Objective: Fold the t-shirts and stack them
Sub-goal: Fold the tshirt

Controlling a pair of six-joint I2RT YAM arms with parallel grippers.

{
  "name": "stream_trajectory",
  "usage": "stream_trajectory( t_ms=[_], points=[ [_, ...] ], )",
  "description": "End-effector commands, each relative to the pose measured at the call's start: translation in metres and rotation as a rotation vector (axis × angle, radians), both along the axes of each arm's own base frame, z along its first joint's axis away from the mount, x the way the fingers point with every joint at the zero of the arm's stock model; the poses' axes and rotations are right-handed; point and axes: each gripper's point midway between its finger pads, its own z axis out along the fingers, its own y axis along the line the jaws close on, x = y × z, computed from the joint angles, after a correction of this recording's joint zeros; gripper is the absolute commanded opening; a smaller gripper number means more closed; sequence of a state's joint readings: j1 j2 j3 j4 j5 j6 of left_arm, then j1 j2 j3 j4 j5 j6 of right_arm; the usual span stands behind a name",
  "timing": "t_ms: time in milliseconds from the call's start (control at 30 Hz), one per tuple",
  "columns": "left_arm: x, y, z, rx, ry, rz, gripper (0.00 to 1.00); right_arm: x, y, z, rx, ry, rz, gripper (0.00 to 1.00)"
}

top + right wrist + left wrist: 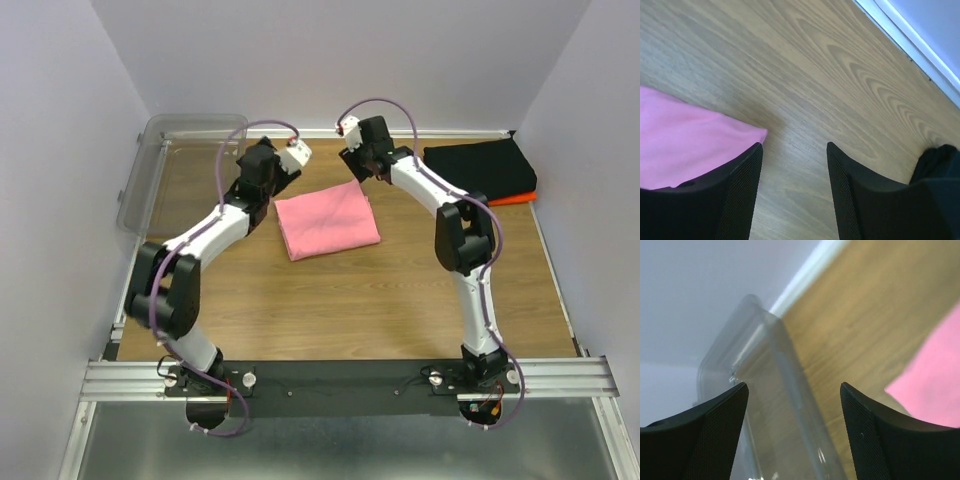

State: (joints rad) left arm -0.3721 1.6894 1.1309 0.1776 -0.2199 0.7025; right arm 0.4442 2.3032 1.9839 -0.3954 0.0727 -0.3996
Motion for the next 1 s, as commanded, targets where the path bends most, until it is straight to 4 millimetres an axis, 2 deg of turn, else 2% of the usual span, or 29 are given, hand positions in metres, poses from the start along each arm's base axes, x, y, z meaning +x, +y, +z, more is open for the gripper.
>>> stream_trajectory(
  t_ms=[0,33,67,100,133,167,200,233,267,300,333,367,400,433,533,567,667,700,800,833,967],
  points=[
    [-0.02,0.004,0.118,-0.437,-0.22,0.126,0.82,0.006,-0.009,0.052,0.167,-0.085,-0.113,0.61],
    [-0.033,-0.016,0.128,-0.565,-0.175,0.04,0.81,-0.009,-0.003,0.039,0.193,-0.02,-0.035,0.61],
    [-0.042,-0.024,0.118,-0.61,-0.11,0.015,0.8,-0.039,0.025,0.055,0.277,0.038,0.189,0.54],
    [-0.051,-0.036,0.113,-0.669,-0.055,-0.03,0.79,-0.069,0.034,0.034,0.315,0.137,0.3,0.49],
    [-0.067,-0.06,0.109,-0.719,0.024,-0.157,0.77,-0.092,0.047,0.032,0.368,0.199,0.414,0.45],
    [-0.077,-0.068,0.089,-0.81,0.117,-0.142,0.75,-0.113,0.058,0.028,0.426,0.272,0.496,0.42],
    [-0.082,-0.073,0.082,-0.876,0.152,-0.141,0.74,-0.141,0.074,0.03,0.564,0.407,0.568,0.35],
    [-0.087,-0.08,0.07,-0.922,0.197,-0.144,0.72,-0.146,0.083,0.016,0.62,0.494,0.581,0.3],
    [-0.099,-0.094,0.052,-1.014,0.283,-0.18,0.63,-0.158,0.091,0.018,0.704,0.591,0.596,0.27],
    [-0.103,-0.101,0.041,-1.05,0.329,-0.184,0.61,-0.159,0.094,0.01,0.728,0.639,0.582,0.27],
    [-0.103,-0.106,0.022,-1.085,0.392,-0.16,0.59,-0.158,0.096,-0.006,0.741,0.689,0.551,0.27],
    [-0.108,-0.11,0.008,-1.106,0.439,-0.158,0.57,-0.153,0.099,-0.004,0.752,0.692,0.546,0.29],
    [-0.106,-0.114,0.002,-1.138,0.457,-0.138,0.55,-0.149,0.099,-0.01,0.75,0.71,0.498,0.35],
    [-0.104,-0.116,-0.012,-1.146,0.481,-0.107,0.55,-0.145,0.099,-0.014,0.745,0.718,0.464,0.37],
    [-0.106,-0.12,-0.039,-1.178,0.524,-0.07,0.55,-0.138,0.098,-0.039,0.741,0.78,0.348,0.45],
    [-0.108,-0.121,-0.048,-1.175,0.543,-0.056,0.55,-0.138,0.097,-0.05,0.738,0.81,0.299,0.46],
    [-0.11,-0.117,-0.077,-1.164,0.592,0.021,0.54,-0.131,0.091,-0.069,0.7,0.812,0.198,0.46],
    [-0.115,-0.114,-0.089,-1.154,0.611,0.05,0.53,-0.128,0.083,-0.081,0.663,0.8,0.146,0.46],
    [-0.125,-0.105,-0.114,-1.126,0.649,0.122,0.52,-0.126,0.064,-0.091,0.603,0.77,0.073,0.46],
    [-0.132,-0.1,-0.124,-1.117,0.66,0.149,0.51,-0.125,0.059,-0.09,0.6,0.764,0.067,0.46],
    [-0.142,-0.094,-0.14,-1.096,0.691,0.187,0.5,-0.13,0.044,-0.081,0.594,0.749,0.079,0.48]
  ],
)
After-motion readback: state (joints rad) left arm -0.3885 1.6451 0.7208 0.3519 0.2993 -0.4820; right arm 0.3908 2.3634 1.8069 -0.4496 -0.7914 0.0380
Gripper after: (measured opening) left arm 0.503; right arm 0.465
